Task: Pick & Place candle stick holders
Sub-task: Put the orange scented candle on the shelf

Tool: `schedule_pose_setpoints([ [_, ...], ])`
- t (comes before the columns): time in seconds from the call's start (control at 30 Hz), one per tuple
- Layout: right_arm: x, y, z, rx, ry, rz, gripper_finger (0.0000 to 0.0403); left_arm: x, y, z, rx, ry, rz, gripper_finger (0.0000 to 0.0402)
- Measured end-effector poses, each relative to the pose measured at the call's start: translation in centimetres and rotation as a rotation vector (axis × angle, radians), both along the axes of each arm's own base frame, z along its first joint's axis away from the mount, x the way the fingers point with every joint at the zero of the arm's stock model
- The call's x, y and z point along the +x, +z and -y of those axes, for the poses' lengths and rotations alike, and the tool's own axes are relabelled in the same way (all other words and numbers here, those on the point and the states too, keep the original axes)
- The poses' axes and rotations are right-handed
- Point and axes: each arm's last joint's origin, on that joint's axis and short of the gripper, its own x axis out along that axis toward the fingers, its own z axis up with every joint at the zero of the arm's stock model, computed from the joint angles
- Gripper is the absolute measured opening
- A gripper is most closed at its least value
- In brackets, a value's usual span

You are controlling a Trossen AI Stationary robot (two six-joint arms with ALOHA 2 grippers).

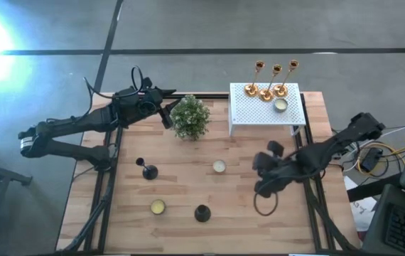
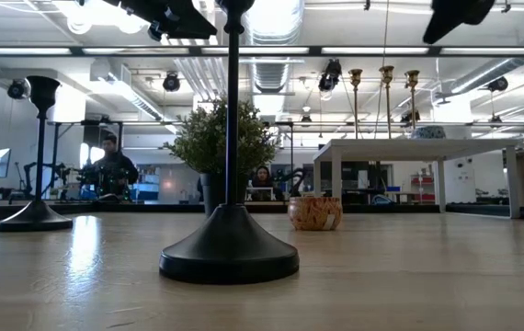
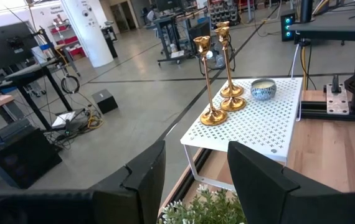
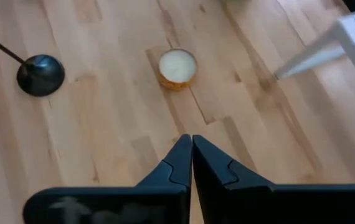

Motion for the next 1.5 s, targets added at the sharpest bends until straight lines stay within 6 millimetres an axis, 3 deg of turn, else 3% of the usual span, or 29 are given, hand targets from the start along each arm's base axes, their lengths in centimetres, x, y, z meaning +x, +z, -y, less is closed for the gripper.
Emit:
schedule_pose_setpoints([
  [0.2,3.4,-0.9,0.7,-0.025,0.071,-0.078,0.0008,0.0,0.0,0.0,0.0,0.0,0.0,0.0179],
  [0.47,7.6,-0.4,4.1,0.008,0.126,-0.18,0.002,0.0,0.0,0.0,0.0,0.0,0.0,0.0179],
  [0.77,10.5,-2.6,7.9,0.036,0.138,-0.324,0.0137,0.0,0.0,0.0,0.0,-0.001,0.0,0.0179],
  [1.13,13.4,-6.4,9.6,-0.011,0.217,-0.401,0.0286,0.0,0.0,0.0,0.0,0.0,0.0,0.0179],
  [1.3,14.4,-7.5,9.4,-0.01,0.327,-0.404,0.0323,0.0,0.0,0.0,0.0,0.0,0.0,0.0179],
  [1.5,14.8,-7.5,9.3,0.024,0.355,-0.355,0.0338,0.0,0.0,0.0,0.0,0.0,0.0,0.0179],
])
